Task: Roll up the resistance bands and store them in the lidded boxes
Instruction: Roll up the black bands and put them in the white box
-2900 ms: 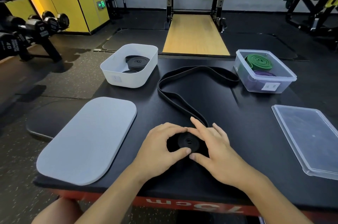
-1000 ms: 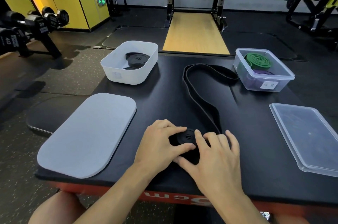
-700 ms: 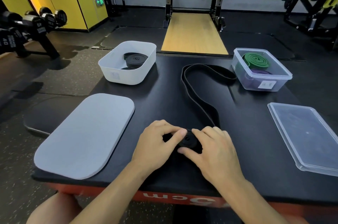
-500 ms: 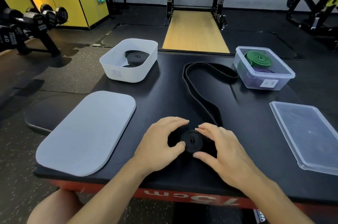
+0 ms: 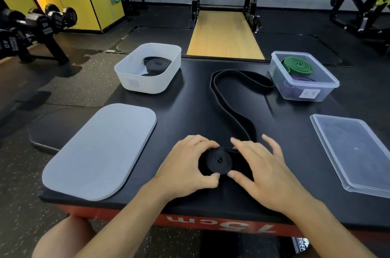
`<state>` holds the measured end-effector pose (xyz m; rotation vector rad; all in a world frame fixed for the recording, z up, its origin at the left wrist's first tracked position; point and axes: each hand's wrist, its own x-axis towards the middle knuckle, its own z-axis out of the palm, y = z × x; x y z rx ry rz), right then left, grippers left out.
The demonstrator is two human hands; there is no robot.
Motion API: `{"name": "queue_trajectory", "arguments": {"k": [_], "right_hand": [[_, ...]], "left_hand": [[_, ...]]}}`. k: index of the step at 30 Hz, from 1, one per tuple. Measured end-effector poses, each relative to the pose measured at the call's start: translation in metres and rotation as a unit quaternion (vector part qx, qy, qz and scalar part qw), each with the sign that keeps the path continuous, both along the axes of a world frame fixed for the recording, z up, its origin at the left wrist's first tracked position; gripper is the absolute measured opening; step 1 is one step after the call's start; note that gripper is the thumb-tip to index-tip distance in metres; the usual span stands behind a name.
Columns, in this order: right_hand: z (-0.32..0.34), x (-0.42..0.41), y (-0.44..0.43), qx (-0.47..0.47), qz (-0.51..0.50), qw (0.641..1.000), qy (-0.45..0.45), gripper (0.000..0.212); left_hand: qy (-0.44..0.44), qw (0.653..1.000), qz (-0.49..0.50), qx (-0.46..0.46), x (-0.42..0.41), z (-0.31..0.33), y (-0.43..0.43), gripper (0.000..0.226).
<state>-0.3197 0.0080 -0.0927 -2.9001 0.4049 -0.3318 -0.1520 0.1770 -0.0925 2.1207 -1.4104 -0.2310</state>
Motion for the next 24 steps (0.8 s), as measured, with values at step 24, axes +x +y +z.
{"name": "queue_trajectory", "arguments": {"k": [24], "right_hand": [[0.014,0.018,0.044,0.14,-0.094,0.986,-0.012,0.085]], "left_hand": [[0.019,0.999,0.048,-0.001,-0.004,-0.001,-0.003,0.058]]}}
